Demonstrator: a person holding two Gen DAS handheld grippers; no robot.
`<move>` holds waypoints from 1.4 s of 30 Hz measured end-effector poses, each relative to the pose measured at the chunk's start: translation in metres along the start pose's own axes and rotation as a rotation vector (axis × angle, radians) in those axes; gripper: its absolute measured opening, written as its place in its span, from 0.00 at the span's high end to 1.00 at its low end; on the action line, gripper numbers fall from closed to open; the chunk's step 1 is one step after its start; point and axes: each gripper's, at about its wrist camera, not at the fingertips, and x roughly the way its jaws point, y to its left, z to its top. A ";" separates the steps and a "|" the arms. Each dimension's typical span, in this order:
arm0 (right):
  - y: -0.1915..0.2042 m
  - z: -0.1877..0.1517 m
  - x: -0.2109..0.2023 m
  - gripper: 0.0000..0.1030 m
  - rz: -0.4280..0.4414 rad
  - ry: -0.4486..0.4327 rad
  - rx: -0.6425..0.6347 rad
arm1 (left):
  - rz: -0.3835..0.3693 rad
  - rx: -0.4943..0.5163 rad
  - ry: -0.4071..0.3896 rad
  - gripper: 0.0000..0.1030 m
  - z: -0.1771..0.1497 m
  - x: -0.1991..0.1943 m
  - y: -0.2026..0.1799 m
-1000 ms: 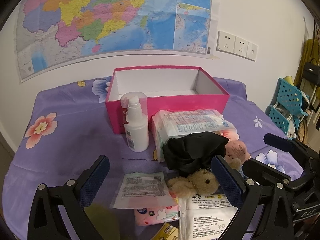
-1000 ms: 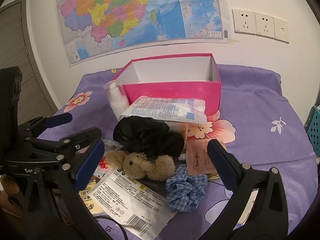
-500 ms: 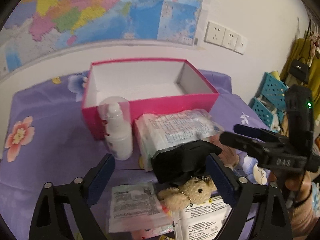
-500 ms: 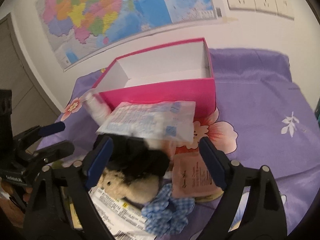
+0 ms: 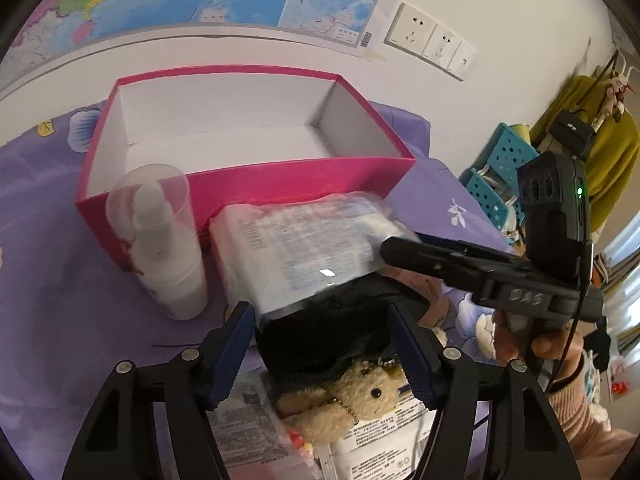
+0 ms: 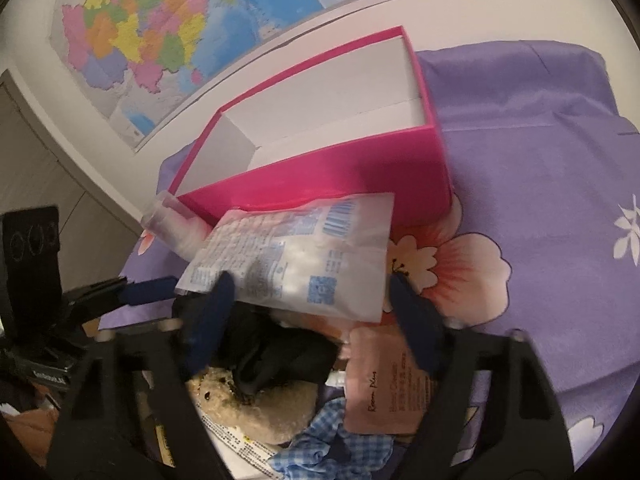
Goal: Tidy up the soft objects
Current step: 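Grasp the clear plastic-wrapped pack with the right gripper and lift it, then lower the pack into the pink box and open the right gripper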
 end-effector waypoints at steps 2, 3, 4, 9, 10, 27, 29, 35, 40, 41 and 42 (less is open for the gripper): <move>-0.001 -0.001 -0.001 0.49 -0.021 -0.010 -0.010 | -0.004 0.009 0.005 0.33 0.002 0.002 -0.002; 0.000 -0.001 -0.003 0.53 -0.026 -0.018 -0.014 | -0.005 0.011 0.008 0.33 0.003 0.003 -0.002; 0.000 -0.001 -0.005 0.56 -0.033 -0.029 -0.022 | -0.010 0.011 0.013 0.33 0.002 0.002 -0.001; 0.007 -0.004 -0.014 0.70 -0.054 -0.063 -0.065 | -0.006 0.015 -0.009 0.33 0.002 -0.003 0.002; 0.008 -0.004 -0.015 0.71 -0.049 -0.060 -0.068 | 0.000 0.020 -0.015 0.33 0.001 -0.005 0.002; 0.048 0.014 -0.071 0.83 -0.056 -0.198 -0.216 | -0.005 0.136 -0.156 0.33 0.017 -0.061 -0.020; 0.052 0.023 -0.074 0.83 -0.061 -0.213 -0.235 | 0.005 0.150 -0.169 0.33 0.027 -0.064 -0.022; 0.047 0.058 -0.067 0.83 -0.061 -0.221 -0.233 | 0.032 0.136 -0.166 0.33 0.059 -0.053 -0.013; 0.037 0.078 -0.042 0.83 -0.095 -0.187 -0.212 | 0.078 0.123 -0.130 0.33 0.078 -0.029 -0.005; 0.033 0.082 -0.035 0.83 -0.099 -0.173 -0.206 | 0.084 0.119 -0.121 0.33 0.081 -0.024 -0.003; 0.030 0.084 -0.031 0.83 -0.105 -0.166 -0.199 | 0.088 0.118 -0.114 0.33 0.083 -0.020 -0.001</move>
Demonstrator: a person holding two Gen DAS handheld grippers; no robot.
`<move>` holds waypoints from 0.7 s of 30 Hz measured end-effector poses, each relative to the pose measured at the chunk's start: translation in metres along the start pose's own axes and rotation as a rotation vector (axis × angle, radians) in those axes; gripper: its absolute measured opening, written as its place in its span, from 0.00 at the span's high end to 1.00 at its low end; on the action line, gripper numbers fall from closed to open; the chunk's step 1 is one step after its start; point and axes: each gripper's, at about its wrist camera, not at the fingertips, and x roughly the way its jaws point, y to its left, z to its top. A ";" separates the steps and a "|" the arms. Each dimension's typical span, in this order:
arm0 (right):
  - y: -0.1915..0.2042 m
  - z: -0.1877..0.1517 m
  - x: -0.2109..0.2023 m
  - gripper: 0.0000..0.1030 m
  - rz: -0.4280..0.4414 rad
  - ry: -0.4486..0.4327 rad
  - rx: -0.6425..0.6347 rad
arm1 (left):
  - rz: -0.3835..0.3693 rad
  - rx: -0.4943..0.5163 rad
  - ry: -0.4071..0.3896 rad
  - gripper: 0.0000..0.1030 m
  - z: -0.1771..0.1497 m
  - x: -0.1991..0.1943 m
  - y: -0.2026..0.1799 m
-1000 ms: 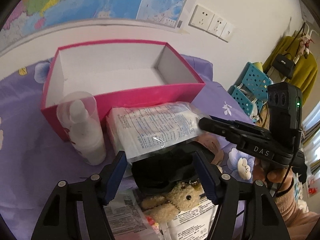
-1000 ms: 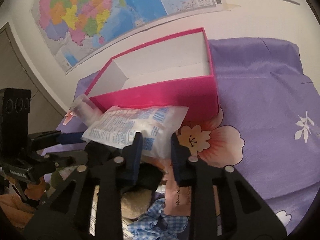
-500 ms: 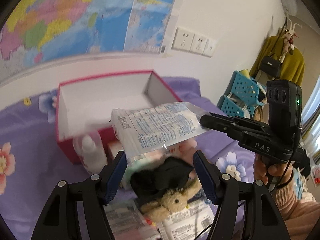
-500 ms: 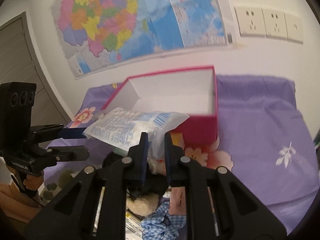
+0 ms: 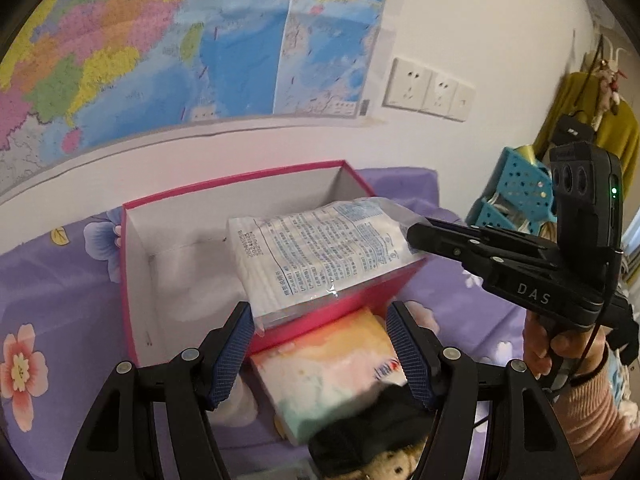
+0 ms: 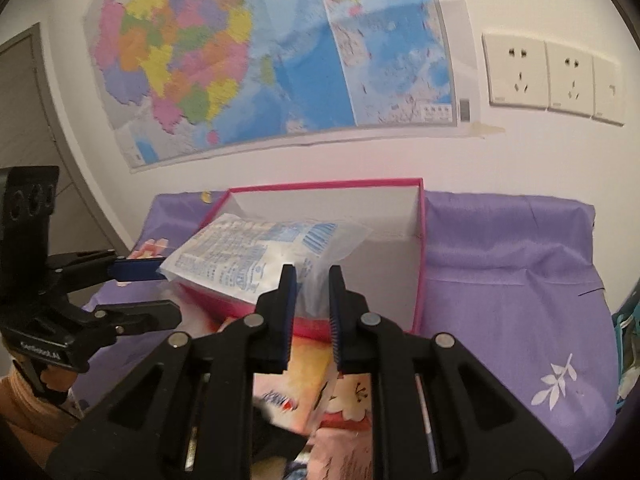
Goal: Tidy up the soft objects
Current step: 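Lower the pack into the pink box and open the right gripper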
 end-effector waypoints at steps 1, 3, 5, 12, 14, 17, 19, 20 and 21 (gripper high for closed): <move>-0.003 0.001 0.007 0.83 -0.008 0.011 0.004 | 0.008 -0.007 0.010 0.33 0.001 0.005 0.002; -0.007 0.003 0.018 0.83 -0.022 0.031 0.006 | 0.023 -0.016 0.035 0.33 0.005 0.018 0.006; -0.010 0.004 0.028 0.81 -0.053 0.046 0.005 | 0.044 -0.021 0.048 0.33 0.007 0.027 0.008; -0.011 -0.005 0.039 0.76 -0.125 0.080 -0.015 | 0.079 -0.014 0.028 0.33 0.002 0.023 0.009; -0.008 -0.009 0.030 0.74 -0.118 0.072 -0.025 | 0.076 0.000 -0.006 0.33 -0.003 0.010 0.007; 0.002 -0.018 0.006 0.69 -0.075 0.048 -0.044 | 0.059 0.008 -0.052 0.33 -0.008 -0.013 0.007; 0.011 -0.023 -0.008 0.66 -0.035 0.034 -0.061 | 0.050 -0.004 -0.090 0.33 -0.012 -0.032 0.009; 0.016 -0.027 -0.018 0.62 -0.003 0.027 -0.068 | 0.048 -0.012 -0.106 0.33 -0.014 -0.039 0.010; 0.020 -0.030 -0.024 0.59 0.017 0.025 -0.074 | 0.044 -0.020 -0.122 0.33 -0.016 -0.047 0.011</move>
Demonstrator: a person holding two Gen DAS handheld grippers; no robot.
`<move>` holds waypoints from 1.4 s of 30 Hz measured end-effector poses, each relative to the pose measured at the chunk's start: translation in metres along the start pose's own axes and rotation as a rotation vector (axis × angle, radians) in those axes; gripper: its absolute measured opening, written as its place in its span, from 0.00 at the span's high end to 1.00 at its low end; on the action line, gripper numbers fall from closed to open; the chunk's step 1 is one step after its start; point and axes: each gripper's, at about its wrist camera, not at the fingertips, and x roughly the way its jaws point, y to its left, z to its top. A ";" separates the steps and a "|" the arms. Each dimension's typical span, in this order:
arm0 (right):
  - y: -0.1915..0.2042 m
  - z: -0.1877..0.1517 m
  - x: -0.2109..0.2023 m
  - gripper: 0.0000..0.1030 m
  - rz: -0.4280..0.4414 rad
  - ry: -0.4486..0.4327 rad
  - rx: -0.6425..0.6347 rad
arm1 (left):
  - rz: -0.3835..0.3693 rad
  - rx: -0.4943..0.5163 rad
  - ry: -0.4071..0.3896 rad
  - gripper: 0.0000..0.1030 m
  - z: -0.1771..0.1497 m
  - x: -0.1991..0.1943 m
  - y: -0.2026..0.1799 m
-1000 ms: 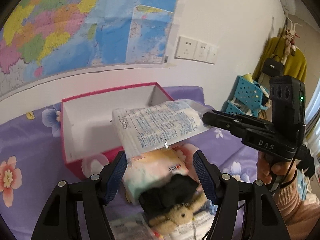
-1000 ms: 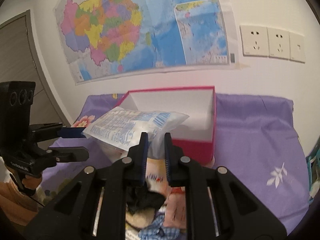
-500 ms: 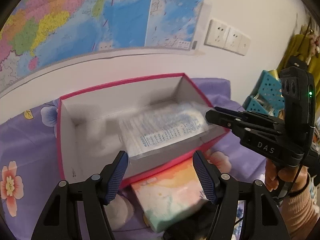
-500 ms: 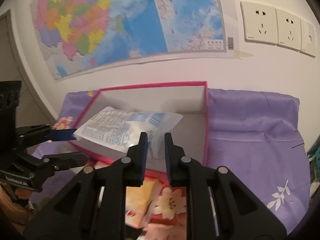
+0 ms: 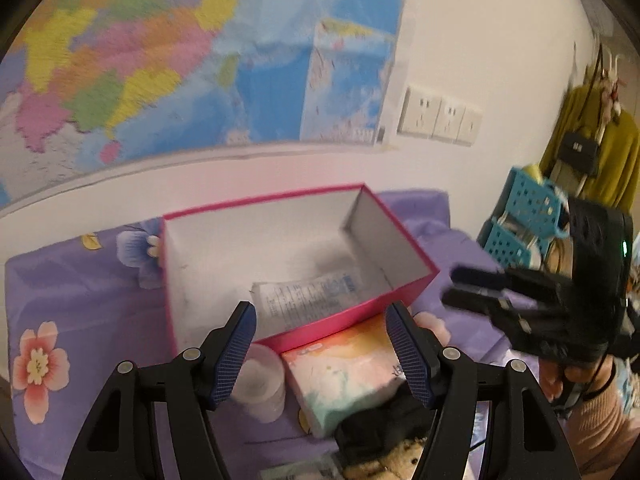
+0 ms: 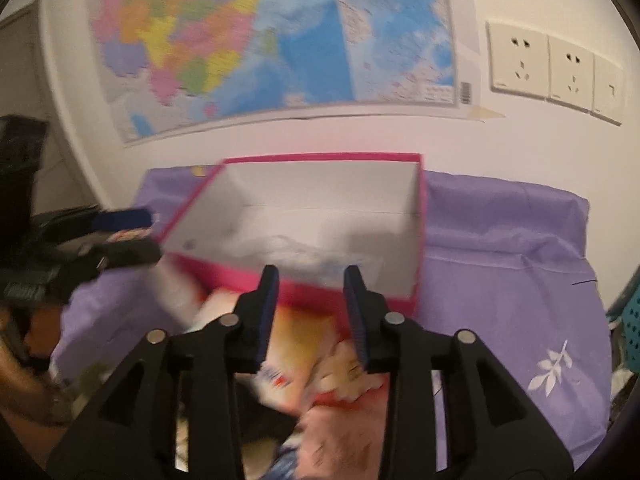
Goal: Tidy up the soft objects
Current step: 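Lower the pack into the pink box and open the right gripper, then move the right gripper to the green plush turtle and grasp it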
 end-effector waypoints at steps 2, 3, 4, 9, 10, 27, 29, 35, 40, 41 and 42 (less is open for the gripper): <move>0.011 -0.008 -0.015 0.57 0.060 -0.006 -0.012 | -0.008 -0.027 -0.038 0.33 -0.003 -0.020 0.005; 0.017 -0.011 -0.020 0.57 0.076 -0.007 -0.020 | -0.014 -0.042 -0.054 0.33 -0.004 -0.027 0.008; 0.023 -0.014 -0.024 0.57 0.089 -0.007 -0.030 | -0.021 -0.061 -0.073 0.33 -0.005 -0.036 0.011; 0.049 -0.036 -0.046 0.54 0.188 0.011 -0.058 | -0.030 -0.104 -0.148 0.33 -0.020 -0.081 0.021; 0.052 -0.041 -0.049 0.52 0.202 0.016 -0.061 | -0.023 -0.102 -0.153 0.33 -0.026 -0.089 0.022; 0.136 -0.122 -0.034 0.50 0.414 0.248 -0.167 | 0.032 -0.196 0.053 0.32 -0.173 -0.097 0.052; 0.150 -0.128 -0.026 0.49 0.441 0.279 -0.182 | 0.036 -0.213 0.058 0.32 -0.182 -0.099 0.055; 0.202 -0.141 0.003 0.44 0.475 0.338 -0.267 | 0.041 -0.293 0.036 0.32 -0.195 -0.105 0.072; 0.231 -0.144 0.031 0.33 0.392 0.336 -0.307 | 0.056 -0.321 0.014 0.32 -0.198 -0.111 0.081; 0.235 -0.147 0.036 0.24 0.368 0.333 -0.313 | 0.056 -0.326 0.013 0.32 -0.198 -0.111 0.082; 0.238 -0.149 0.038 0.22 0.362 0.328 -0.321 | 0.055 -0.329 0.012 0.32 -0.199 -0.111 0.084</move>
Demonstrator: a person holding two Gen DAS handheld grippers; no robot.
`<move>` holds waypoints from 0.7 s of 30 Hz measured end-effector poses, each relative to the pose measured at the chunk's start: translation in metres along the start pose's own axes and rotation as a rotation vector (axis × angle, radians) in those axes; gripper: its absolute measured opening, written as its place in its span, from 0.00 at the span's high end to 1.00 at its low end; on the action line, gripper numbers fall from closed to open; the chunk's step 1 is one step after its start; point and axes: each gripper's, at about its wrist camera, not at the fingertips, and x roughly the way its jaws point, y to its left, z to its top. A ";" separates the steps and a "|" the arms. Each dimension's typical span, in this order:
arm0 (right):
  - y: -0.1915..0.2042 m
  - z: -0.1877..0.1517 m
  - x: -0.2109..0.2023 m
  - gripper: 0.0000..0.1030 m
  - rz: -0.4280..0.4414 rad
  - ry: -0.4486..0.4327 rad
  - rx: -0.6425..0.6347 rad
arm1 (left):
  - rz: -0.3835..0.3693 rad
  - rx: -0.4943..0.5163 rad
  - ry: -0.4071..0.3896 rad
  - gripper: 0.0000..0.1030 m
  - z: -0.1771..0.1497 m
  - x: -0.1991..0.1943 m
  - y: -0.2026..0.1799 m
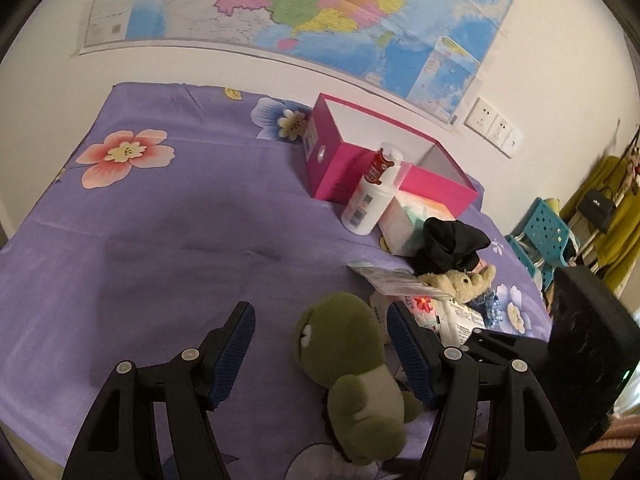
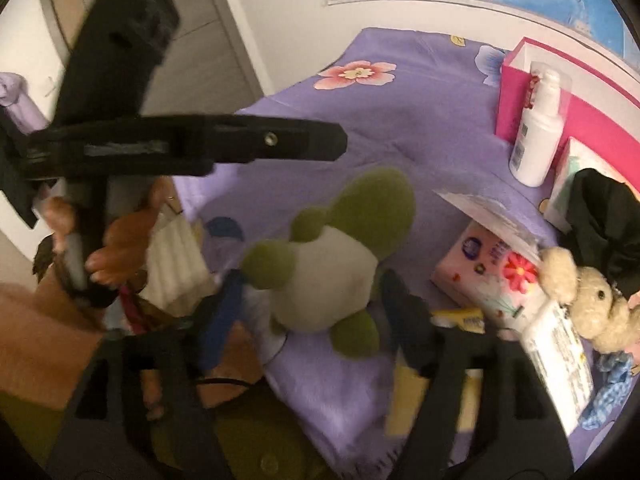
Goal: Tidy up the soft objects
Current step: 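Move the right gripper to the green plush turtle and grasp it, then lift the green plush turtle with the right gripper off the pile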
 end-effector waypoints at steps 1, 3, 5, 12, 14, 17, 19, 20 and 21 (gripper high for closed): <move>0.001 0.001 0.003 0.22 0.002 -0.005 -0.003 | 0.000 -0.002 0.000 0.32 0.000 0.000 0.001; -0.004 0.002 0.006 0.22 0.028 -0.013 0.025 | 0.002 -0.003 0.003 0.32 -0.001 0.000 0.004; -0.008 0.001 0.004 0.30 0.068 -0.019 0.043 | 0.001 -0.012 0.003 0.32 -0.002 0.000 0.008; -0.035 0.004 -0.016 0.60 0.120 -0.090 0.135 | -0.013 -0.009 0.011 0.32 -0.003 0.001 0.013; -0.051 0.005 -0.021 0.60 0.125 -0.101 0.190 | -0.039 0.012 0.036 0.32 -0.008 0.004 0.013; -0.067 0.001 -0.027 0.59 0.120 -0.126 0.249 | -0.062 0.050 0.092 0.33 -0.017 0.016 0.006; -0.076 -0.003 -0.034 0.59 0.097 -0.144 0.276 | -0.074 0.061 0.116 0.34 -0.022 0.022 0.002; -0.079 -0.004 -0.037 0.59 0.085 -0.153 0.288 | -0.096 0.065 0.121 0.34 -0.024 0.025 -0.001; -0.082 -0.005 -0.041 0.59 0.081 -0.155 0.297 | -0.116 0.073 0.122 0.36 -0.026 0.025 -0.005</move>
